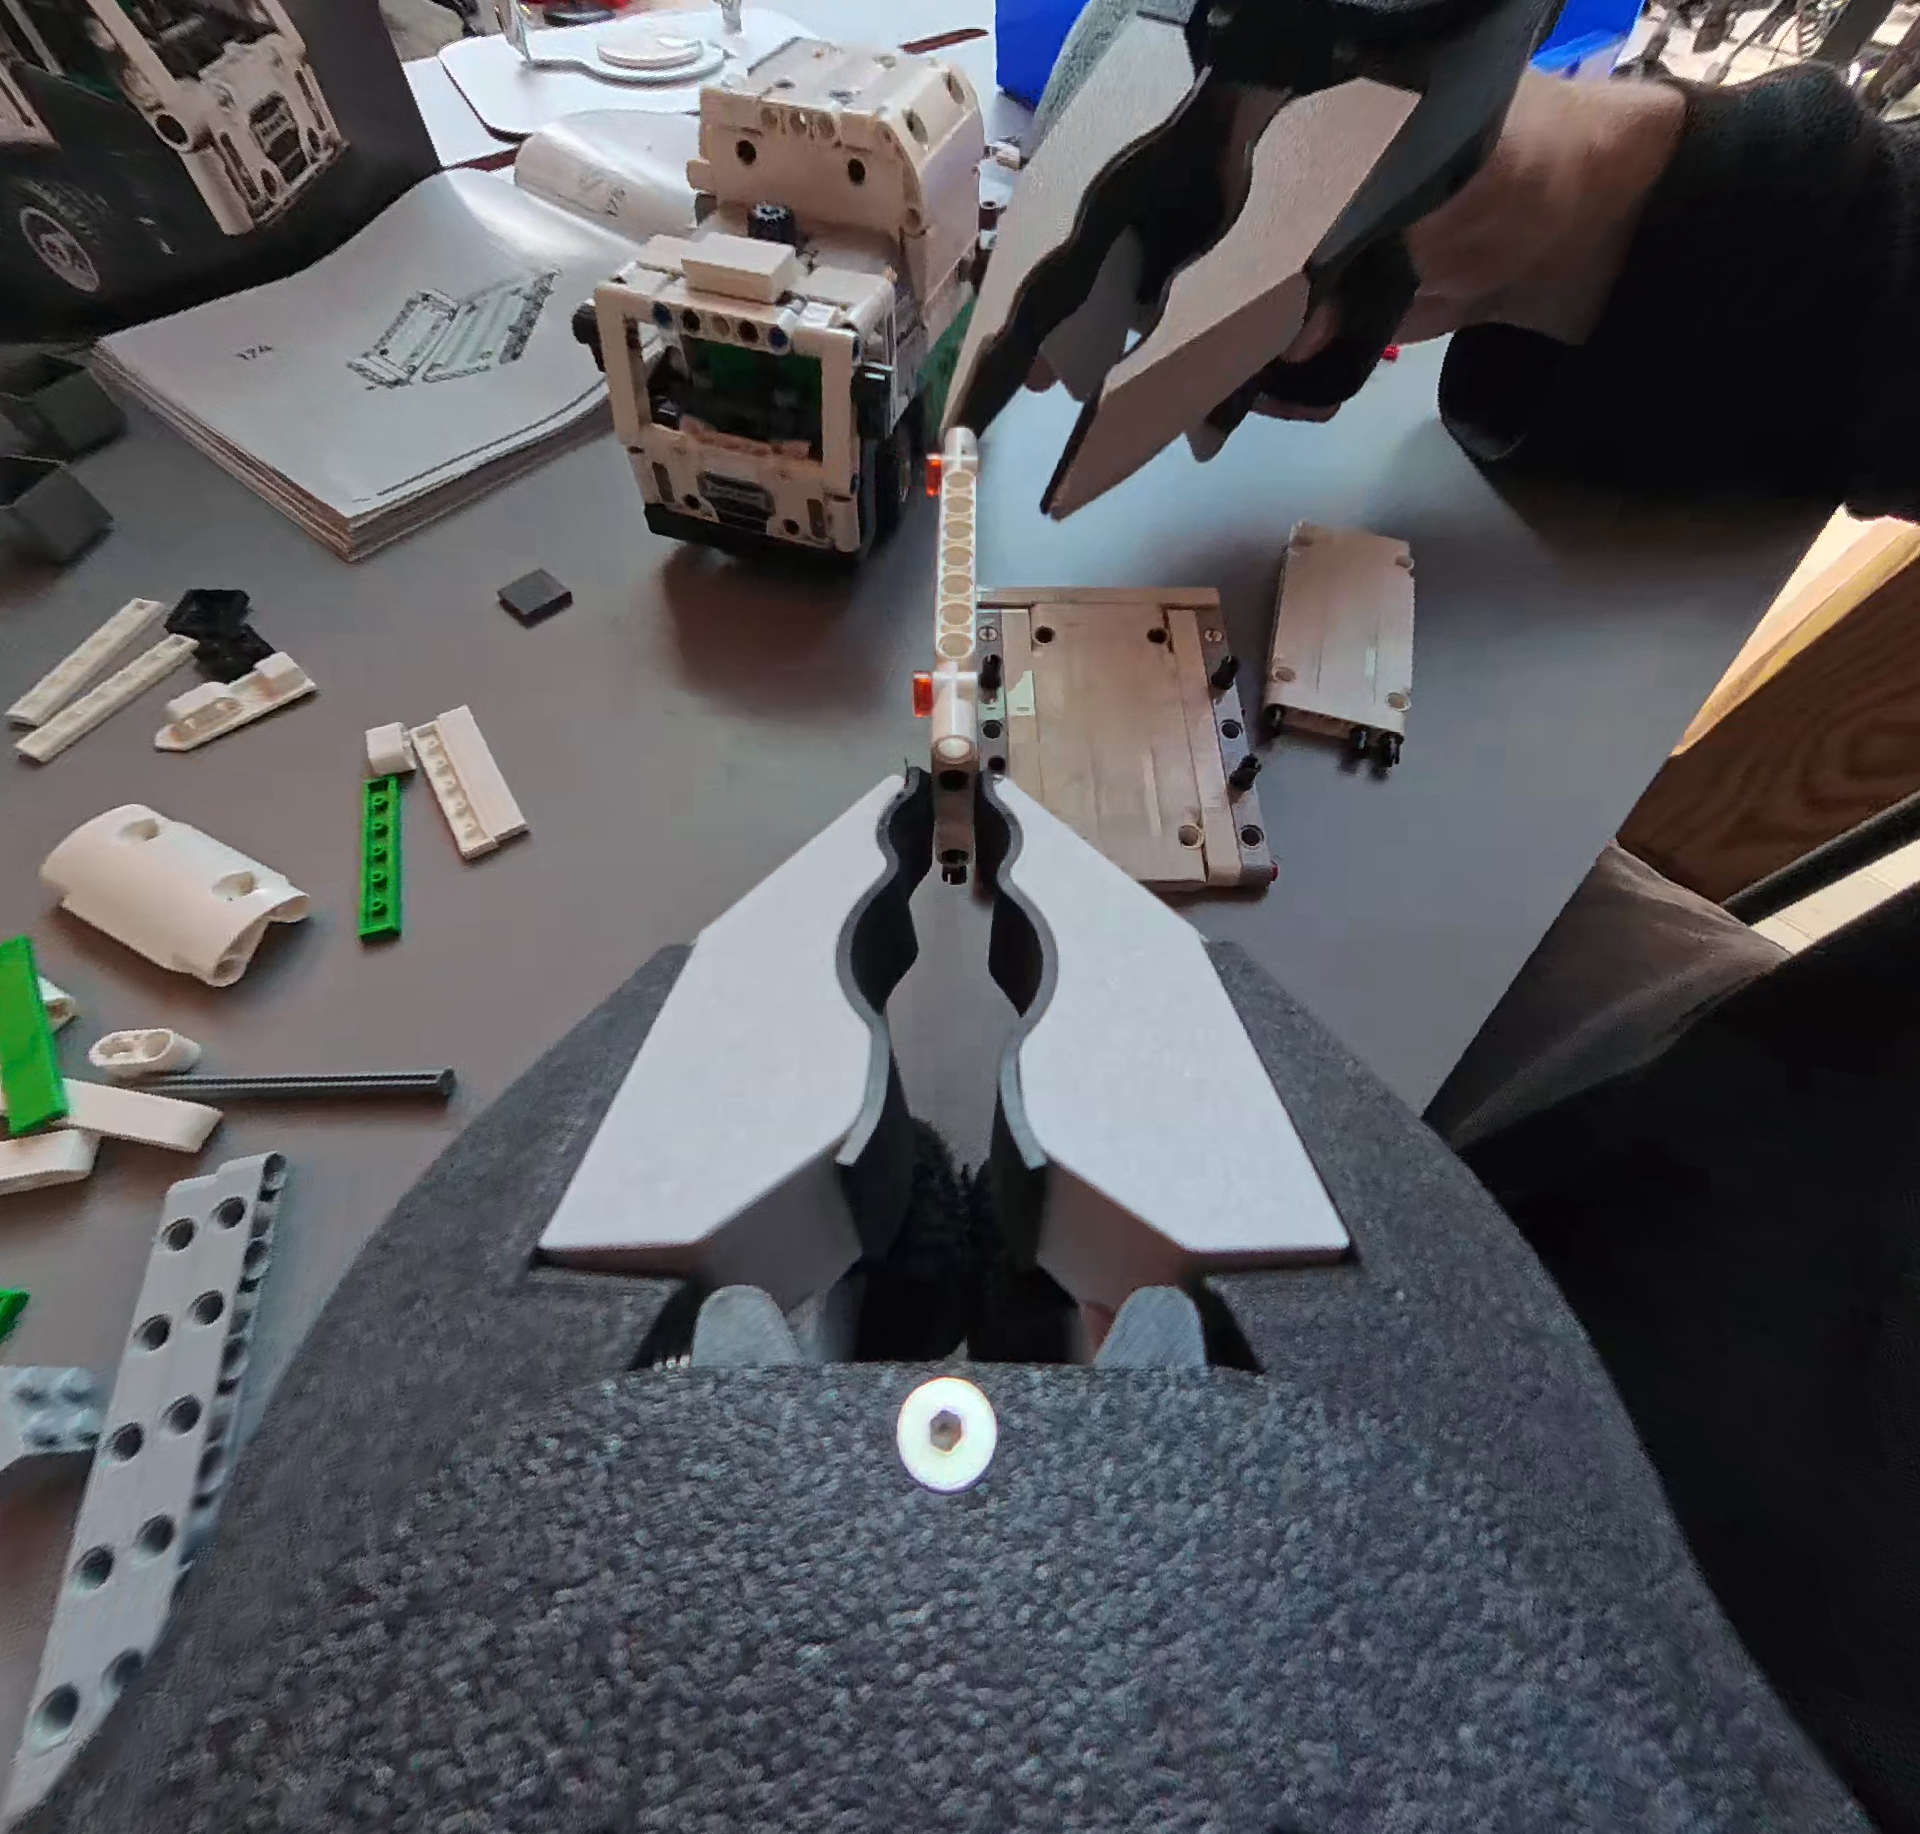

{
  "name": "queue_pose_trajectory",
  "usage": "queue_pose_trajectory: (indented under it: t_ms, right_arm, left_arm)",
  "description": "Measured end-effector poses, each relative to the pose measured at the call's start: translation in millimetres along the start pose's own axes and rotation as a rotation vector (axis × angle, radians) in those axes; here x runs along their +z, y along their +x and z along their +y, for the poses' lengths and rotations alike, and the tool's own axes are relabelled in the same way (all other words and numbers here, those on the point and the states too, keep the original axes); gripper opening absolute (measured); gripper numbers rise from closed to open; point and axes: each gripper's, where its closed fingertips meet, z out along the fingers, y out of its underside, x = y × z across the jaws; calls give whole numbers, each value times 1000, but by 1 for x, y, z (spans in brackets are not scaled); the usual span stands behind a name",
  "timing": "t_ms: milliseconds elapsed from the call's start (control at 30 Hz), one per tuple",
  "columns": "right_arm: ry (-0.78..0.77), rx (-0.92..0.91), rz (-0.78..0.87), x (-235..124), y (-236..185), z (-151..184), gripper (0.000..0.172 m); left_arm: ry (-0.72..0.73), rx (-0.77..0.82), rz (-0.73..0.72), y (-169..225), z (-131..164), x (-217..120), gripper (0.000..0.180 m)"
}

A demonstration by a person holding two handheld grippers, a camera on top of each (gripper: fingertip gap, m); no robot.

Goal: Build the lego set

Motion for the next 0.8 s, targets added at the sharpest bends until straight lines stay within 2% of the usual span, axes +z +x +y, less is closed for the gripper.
queue_pose_trajectory:
  t_ms: [33, 233, 333, 800]
  right_arm:
    - [0, -11, 8, -1, 0, 1, 26]
    - [-29, -45, 88, 0, 6, 12, 20]
    - [-34, -42, 108, 2, 7, 13, 12]
    - [-84, -147, 197, 8, 6, 14, 10]
  left_arm:
    - [0, -6, 14, 3, 0, 3, 6]
    - [-2, -5, 42, 10, 0, 11, 6]
    - [-25, 7, 29, 10, 3, 13, 6]
    - [-91, -2, 34, 9, 16, 12, 6]
